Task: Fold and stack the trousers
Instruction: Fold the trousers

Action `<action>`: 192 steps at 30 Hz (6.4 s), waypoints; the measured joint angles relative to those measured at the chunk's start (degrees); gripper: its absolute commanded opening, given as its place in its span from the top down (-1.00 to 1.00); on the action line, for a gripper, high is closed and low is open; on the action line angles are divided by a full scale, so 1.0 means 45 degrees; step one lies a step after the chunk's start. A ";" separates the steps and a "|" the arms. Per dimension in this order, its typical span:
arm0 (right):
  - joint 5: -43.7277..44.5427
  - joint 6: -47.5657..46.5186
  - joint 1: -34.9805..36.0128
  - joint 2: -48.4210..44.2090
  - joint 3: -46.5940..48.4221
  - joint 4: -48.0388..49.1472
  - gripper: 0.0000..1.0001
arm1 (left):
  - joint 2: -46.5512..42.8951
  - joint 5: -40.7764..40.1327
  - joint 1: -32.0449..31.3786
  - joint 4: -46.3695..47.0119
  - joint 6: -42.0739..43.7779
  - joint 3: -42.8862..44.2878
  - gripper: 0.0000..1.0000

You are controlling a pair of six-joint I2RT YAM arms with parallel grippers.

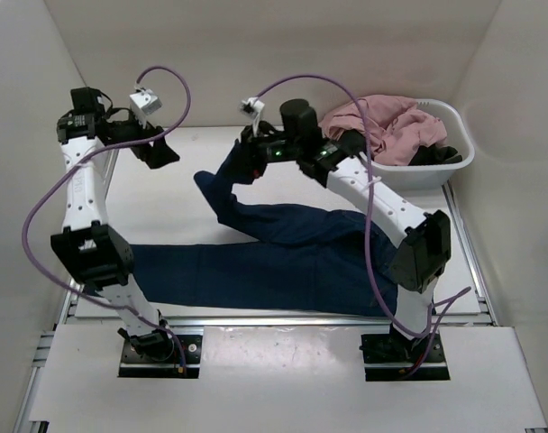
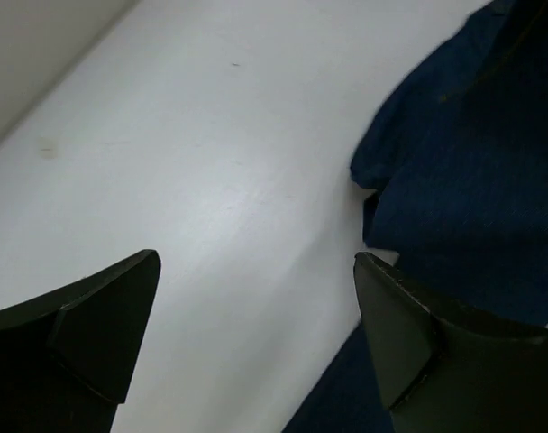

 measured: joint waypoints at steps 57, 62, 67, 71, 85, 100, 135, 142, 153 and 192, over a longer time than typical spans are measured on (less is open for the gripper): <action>0.7252 0.2433 -0.5969 -1.0331 -1.3522 -0.4901 -0.36 | 0.6203 -0.6309 -0.9228 0.1093 -0.2365 -0.0903 -0.54; 0.7694 0.2492 -0.5969 -1.0472 -1.3546 -0.5061 -0.36 | 0.4945 -0.6713 -0.9306 0.1603 -0.2560 -0.1559 0.39; 0.7825 0.2497 -0.5969 -1.0695 -1.3809 -0.5061 -0.36 | 0.4391 -0.6742 -0.9709 0.1311 -0.2555 -0.2137 0.60; 0.7834 0.2501 -0.5969 -1.0914 -1.4047 -0.5081 -0.36 | 0.5246 -0.6834 -0.9967 0.0748 -0.2735 -0.2142 0.12; 0.8388 0.2467 -0.5969 -1.1521 -1.4134 -0.5285 -0.36 | 0.6295 -0.7558 -0.9976 0.0340 -0.3453 -0.1715 -0.27; 0.9272 0.2453 -0.6052 -1.1851 -1.4134 -0.5955 -0.36 | 0.6693 -0.5173 -0.9500 -0.1797 -0.3322 -0.0306 0.72; 1.6752 0.5207 -0.5144 -0.5814 -1.3716 -0.8087 1.00 | -0.0957 -0.8529 0.0908 0.3589 -0.5163 -0.4420 0.72; 1.8112 0.5270 -0.5455 -0.6047 -1.2497 -0.8913 1.00 | -0.1520 -0.8864 0.1991 0.3842 -0.4532 -0.6295 0.72; 1.8598 0.2200 -0.7849 -0.6212 -0.8908 -0.9656 1.00 | -0.1496 -0.8927 0.2885 0.3939 -0.3808 -0.6028 0.72; 1.3114 0.5289 -0.8971 -1.2046 -1.3401 -1.3682 1.00 | -0.3876 -1.3799 0.6067 0.1423 0.0121 -1.2080 0.72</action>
